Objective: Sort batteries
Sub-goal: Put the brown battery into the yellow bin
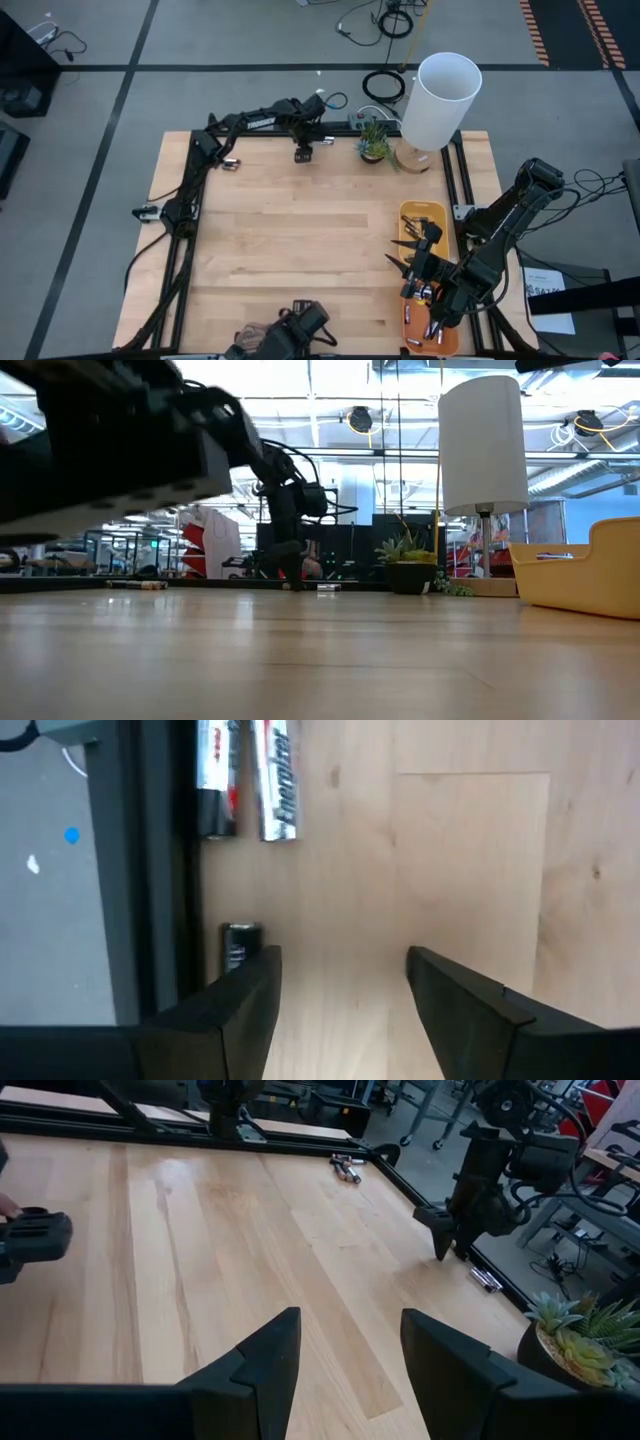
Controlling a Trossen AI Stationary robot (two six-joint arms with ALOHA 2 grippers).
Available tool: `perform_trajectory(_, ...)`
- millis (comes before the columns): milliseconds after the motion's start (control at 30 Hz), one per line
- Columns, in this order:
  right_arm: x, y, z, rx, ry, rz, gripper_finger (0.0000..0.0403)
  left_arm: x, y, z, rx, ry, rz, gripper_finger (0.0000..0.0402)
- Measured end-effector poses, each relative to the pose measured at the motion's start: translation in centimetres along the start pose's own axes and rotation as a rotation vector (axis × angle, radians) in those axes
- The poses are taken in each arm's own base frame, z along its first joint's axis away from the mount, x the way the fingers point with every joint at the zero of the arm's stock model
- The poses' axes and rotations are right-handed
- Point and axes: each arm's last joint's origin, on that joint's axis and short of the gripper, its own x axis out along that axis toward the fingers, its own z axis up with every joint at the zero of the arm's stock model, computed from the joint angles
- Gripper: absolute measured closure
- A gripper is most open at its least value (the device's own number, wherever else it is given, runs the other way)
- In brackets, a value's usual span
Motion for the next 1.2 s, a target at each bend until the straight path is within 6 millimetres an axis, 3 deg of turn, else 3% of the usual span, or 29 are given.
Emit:
perform_trajectory(367,0.4,-0.3,0.0,-0.003,0.008,-0.021,0.0236,-0.4,-2.0,1.1,0.122,0.028,-0.029,0.0172)
perform_trajectory(567,1.1,-0.5,-1.2,-0.013,0.017,-0.043,0.0236,-1.9,-0.8,1.6,0.120,-0.002,0.127,0.0172)
perform_trajectory(967,1.8,-1.0,-2.1,0.010,0.036,-0.076,0.0236,-2.0,0.8,0.2,0.057,-0.011,0.117,0.0171)
perform_trajectory(1200,1.8,-0.9,-2.1,0.018,0.025,-0.078,0.0236,-0.6,1.5,-1.1,0.023,-0.024,0.103,0.0171)
